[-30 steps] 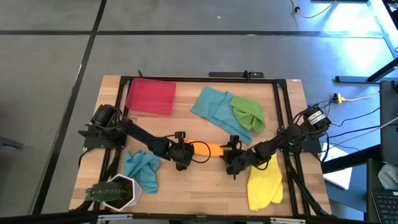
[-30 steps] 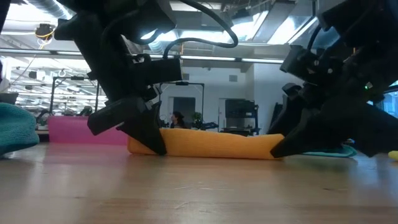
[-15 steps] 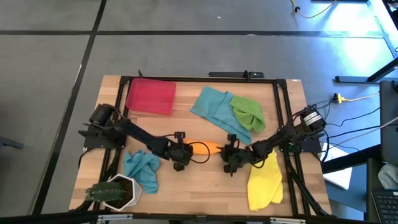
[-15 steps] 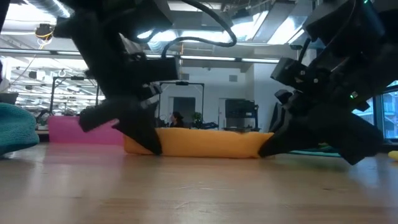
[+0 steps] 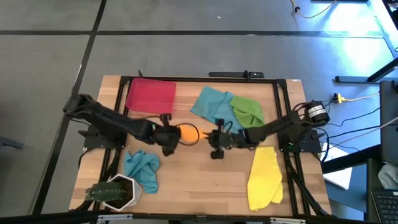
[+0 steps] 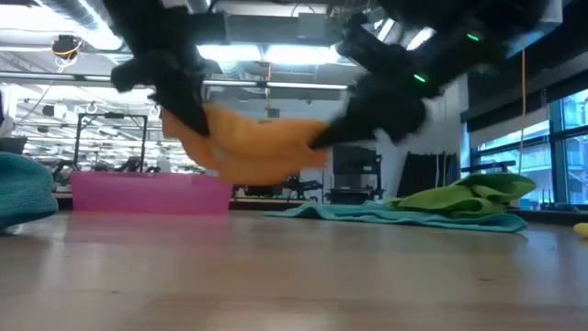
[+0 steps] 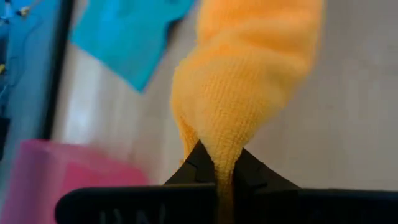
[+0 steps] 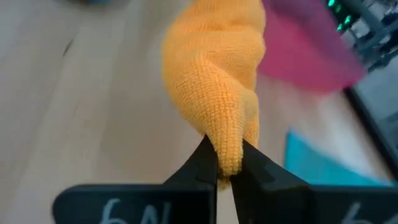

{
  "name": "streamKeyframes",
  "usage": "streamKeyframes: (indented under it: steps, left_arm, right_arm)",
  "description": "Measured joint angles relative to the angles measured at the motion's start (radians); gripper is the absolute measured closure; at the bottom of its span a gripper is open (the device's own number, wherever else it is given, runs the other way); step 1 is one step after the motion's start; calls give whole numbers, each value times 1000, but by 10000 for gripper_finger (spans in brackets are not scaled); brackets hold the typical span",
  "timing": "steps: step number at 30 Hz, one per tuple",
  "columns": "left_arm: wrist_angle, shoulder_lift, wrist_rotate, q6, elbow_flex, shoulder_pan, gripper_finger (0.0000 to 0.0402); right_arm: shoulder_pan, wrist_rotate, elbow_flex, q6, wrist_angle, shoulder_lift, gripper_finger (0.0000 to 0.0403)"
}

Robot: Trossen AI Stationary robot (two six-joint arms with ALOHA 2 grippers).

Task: Roll microfiber towels into tight, uniform cylinder then place into a basket
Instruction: Put the rolled orange microfiber towel into the red bin

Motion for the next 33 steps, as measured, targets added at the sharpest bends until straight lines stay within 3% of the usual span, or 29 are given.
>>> streamKeyframes:
  steps: [12, 19, 25, 33]
  left_arm:
    - [-320, -264, -128, 90, 2, 155, 401]
    - [-369, -336, -145, 210, 5, 289, 401]
    - [-409, -361, -145, 280, 3, 417, 401]
    - [-521, -361, -148, 260, 2, 563, 401]
  right_arm:
    - [-292, -250, 240, -124, -44, 0, 381]
    - [-415, -420, 286, -118, 31, 44, 381]
    - [-447, -474, 429, -156, 10, 197, 381]
    - [-492, -533, 679, -206, -44, 429, 381]
